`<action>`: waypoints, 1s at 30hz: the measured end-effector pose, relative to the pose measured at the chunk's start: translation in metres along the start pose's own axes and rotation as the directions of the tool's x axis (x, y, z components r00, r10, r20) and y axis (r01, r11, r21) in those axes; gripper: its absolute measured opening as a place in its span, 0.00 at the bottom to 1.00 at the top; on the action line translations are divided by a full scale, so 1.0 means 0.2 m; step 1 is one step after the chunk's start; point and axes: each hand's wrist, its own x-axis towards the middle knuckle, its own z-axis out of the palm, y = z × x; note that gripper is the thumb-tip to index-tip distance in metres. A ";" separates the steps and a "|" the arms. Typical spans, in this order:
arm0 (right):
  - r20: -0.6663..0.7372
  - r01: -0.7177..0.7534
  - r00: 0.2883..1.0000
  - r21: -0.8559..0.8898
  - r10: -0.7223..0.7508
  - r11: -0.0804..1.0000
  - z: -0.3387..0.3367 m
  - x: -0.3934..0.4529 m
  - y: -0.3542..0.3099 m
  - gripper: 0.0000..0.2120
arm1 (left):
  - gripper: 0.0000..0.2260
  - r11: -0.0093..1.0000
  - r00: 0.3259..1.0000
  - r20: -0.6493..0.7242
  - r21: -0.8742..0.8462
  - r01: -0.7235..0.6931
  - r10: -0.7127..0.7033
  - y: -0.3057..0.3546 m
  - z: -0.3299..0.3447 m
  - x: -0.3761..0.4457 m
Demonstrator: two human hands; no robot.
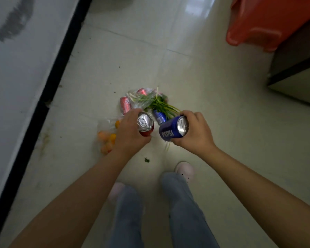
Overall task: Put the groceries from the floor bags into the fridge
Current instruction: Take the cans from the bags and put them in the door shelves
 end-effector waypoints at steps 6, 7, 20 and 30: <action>-0.129 0.042 0.991 0.096 -0.029 0.995 -0.73 -0.31 -0.25 0.37 | 0.25 0.994 0.994 -0.017 -0.035 -0.105 0.104 0.72 -0.35 -0.18; -0.155 0.052 0.987 0.110 -0.035 0.993 -0.84 -0.36 -0.27 0.36 | 0.25 0.991 0.992 -0.029 -0.039 -0.126 0.125 0.83 -0.40 -0.21; -0.691 0.077 0.718 0.198 0.083 0.977 -1.84 -1.46 -0.14 0.33 | 0.30 0.746 0.747 0.029 -0.089 -0.660 0.665 2.06 -0.59 -0.74; -0.909 0.129 0.412 0.133 0.069 0.983 -2.51 -2.24 0.20 0.31 | 0.36 0.422 0.456 -0.074 -0.276 -0.864 0.887 3.00 -0.42 -1.28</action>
